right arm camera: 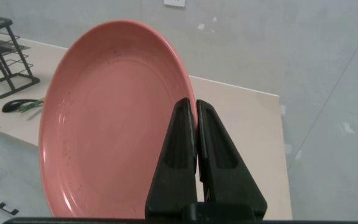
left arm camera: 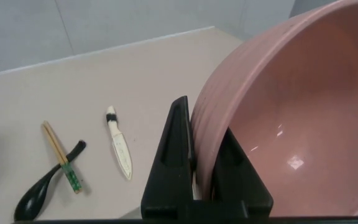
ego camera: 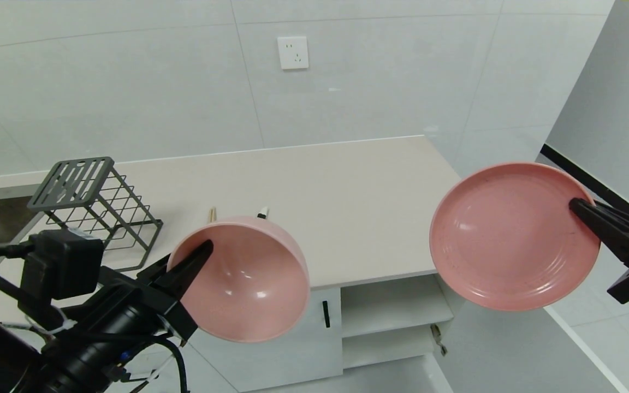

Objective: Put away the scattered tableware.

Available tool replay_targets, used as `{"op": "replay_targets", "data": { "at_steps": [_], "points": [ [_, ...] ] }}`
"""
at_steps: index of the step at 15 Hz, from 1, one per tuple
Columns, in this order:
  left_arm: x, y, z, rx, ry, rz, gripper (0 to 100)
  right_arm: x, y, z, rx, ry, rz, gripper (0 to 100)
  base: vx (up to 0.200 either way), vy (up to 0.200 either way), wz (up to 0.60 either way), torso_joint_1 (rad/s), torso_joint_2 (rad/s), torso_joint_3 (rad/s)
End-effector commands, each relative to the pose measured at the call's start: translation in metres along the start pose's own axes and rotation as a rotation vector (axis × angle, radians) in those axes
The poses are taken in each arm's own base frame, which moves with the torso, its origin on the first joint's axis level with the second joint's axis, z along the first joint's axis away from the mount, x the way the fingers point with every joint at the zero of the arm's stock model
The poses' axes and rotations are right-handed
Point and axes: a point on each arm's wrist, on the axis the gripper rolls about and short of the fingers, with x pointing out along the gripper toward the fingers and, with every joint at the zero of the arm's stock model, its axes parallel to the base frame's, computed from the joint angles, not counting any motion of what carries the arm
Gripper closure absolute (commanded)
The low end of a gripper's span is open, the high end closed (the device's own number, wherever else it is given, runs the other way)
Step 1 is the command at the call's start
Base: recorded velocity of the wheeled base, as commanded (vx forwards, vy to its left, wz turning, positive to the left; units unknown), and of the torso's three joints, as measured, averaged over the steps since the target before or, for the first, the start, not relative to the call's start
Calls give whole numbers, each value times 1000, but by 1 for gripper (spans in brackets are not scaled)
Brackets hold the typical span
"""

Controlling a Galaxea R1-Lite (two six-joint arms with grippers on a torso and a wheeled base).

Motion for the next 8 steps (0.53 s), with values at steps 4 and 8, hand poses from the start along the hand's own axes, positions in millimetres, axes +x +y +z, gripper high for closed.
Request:
{"op": "replay_targets", "data": {
  "at_steps": [4,8],
  "points": [
    [0,0,-1,1,6,0,100,2,0,-6,9,27,4,100,0,0,0,0,0,0],
    [-1,0,-2,1,9,0,100,1,0,-8,10,36,5,100,0,0,0,0,0,0]
  ]
}}
